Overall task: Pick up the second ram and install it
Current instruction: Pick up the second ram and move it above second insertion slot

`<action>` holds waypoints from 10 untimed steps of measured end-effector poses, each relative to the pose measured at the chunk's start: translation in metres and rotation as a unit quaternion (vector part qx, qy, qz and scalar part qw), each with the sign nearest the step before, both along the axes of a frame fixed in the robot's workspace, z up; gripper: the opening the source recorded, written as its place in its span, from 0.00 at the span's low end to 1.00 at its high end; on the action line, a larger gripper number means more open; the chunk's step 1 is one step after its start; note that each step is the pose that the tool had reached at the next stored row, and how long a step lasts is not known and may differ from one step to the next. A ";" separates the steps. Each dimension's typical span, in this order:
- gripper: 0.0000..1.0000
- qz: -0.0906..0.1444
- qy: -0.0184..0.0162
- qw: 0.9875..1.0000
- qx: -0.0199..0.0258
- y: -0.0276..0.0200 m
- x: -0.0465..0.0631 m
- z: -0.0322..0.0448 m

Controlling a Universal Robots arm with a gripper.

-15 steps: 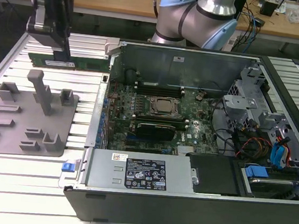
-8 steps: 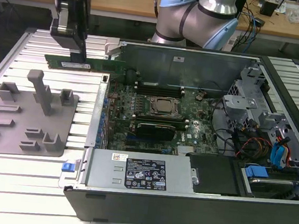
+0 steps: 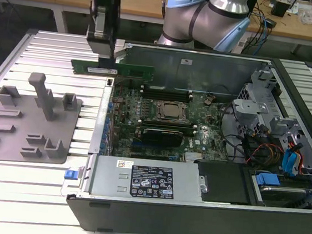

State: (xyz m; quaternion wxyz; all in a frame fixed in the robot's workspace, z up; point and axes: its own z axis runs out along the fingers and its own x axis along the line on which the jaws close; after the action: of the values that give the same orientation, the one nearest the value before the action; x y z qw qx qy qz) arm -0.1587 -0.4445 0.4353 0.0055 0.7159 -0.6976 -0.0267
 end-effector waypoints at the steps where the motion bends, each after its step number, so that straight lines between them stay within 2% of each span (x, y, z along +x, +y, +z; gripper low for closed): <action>1: 0.09 0.000 0.000 1.000 0.000 0.0000 0.007 0.0000; 5: 0.09 0.000 0.000 1.000 0.000 0.0000 0.030 -0.0003; 10: 0.09 0.000 0.000 1.000 0.000 0.0000 0.055 -0.0007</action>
State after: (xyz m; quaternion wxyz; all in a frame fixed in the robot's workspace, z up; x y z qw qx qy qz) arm -0.1038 -0.4446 0.4346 0.0055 0.7160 -0.6976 -0.0267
